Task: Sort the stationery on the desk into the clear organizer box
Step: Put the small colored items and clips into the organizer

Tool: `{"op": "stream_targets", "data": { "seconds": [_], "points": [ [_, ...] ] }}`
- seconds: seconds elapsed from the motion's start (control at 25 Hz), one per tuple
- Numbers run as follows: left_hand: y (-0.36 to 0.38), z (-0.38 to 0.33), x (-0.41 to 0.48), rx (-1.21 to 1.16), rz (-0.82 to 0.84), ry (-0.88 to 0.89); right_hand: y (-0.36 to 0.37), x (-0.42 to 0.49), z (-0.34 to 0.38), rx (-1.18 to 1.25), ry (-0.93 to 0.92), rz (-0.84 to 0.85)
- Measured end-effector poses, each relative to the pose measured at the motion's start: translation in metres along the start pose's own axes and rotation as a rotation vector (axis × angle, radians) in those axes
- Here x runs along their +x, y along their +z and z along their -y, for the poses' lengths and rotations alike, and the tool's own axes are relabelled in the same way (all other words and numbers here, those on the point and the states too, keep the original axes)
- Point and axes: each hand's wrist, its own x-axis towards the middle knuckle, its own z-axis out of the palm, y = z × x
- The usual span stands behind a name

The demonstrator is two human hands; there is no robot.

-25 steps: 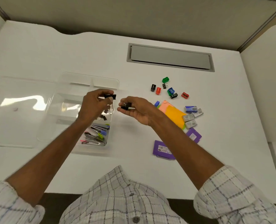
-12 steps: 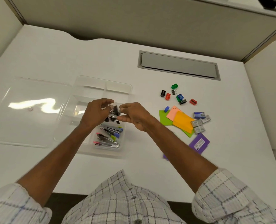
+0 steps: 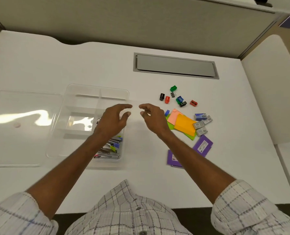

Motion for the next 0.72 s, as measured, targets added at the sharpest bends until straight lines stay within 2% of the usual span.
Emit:
{"op": "stream_targets", "data": {
  "seconds": [0.16, 0.36, 0.72],
  "points": [
    [0.032, -0.023, 0.024, 0.057, 0.055, 0.13, -0.027, 0.013, -0.029, -0.125, 0.023, -0.048],
    [0.075, -0.039, 0.048, 0.145, 0.139, 0.147, -0.062, 0.034, -0.062, -0.236, 0.013, -0.107],
    [0.127, -0.02, 0.062, 0.645, 0.307, 0.068, -0.1, 0.096, -0.094, -0.452, -0.032, -0.113]
  ]
}}
